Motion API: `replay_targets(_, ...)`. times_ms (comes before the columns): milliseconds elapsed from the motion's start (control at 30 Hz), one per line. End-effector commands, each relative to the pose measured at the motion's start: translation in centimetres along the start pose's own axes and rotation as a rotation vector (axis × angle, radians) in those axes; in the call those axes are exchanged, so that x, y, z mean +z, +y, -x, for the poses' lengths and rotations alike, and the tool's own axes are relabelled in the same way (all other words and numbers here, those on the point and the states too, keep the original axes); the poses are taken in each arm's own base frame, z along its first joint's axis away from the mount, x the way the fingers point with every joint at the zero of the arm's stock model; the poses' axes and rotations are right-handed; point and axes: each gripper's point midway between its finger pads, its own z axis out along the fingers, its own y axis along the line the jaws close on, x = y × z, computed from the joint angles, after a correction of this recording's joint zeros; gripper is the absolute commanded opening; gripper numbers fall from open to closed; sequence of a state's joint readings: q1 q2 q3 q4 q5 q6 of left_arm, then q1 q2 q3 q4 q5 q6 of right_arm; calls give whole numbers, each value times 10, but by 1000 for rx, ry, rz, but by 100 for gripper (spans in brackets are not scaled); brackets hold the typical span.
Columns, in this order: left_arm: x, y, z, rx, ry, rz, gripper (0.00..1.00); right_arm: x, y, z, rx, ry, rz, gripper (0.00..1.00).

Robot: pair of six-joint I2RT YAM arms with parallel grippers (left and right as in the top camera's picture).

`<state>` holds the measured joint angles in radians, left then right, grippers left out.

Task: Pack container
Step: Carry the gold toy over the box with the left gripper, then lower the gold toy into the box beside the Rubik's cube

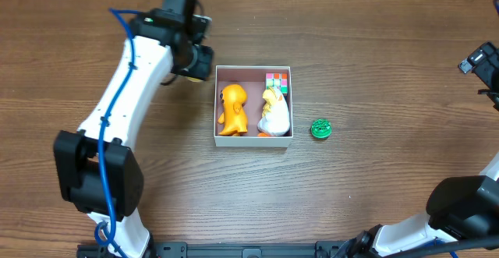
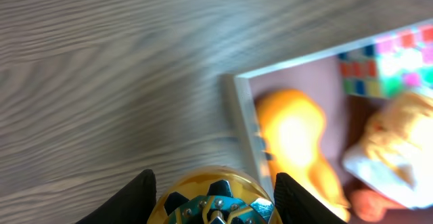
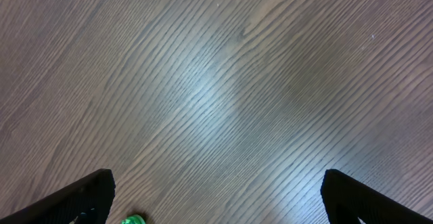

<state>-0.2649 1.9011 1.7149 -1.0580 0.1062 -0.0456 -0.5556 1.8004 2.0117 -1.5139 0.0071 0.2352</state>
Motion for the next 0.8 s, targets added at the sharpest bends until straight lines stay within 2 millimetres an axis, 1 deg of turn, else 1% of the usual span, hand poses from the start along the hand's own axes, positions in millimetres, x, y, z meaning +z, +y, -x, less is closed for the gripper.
replay_targets(0, -1, -35, 5, 73, -15, -49, 49, -2, -1, 1, 5, -10, -3, 100)
replay_targets(133, 0, -67, 2, 120, -18, -85, 49, -2, -1, 1, 5, -10, -3, 100)
replay_targets(233, 0, -86, 0, 152, -18, -120, 50, -2, -1, 1, 5, -10, -3, 100)
replay_targets(400, 1, -109, 1, 202, -41, -144, 50, -2, -1, 1, 5, -10, -3, 100)
replay_targets(500, 2, -117, 2, 219, -58, -152, 50, -2, -1, 1, 5, -10, -3, 100)
replay_targets(633, 9, -120, 3, 223, -71, -155, 50, -2, -1, 1, 5, -10, -3, 100)
replay_targets(700, 15, -119, 2, 223, -69, -155, 49, -2, -1, 1, 5, -10, -3, 100)
replay_targets(767, 27, -118, -3, 218, -50, -155, 49, -2, -1, 1, 5, -10, -3, 100)
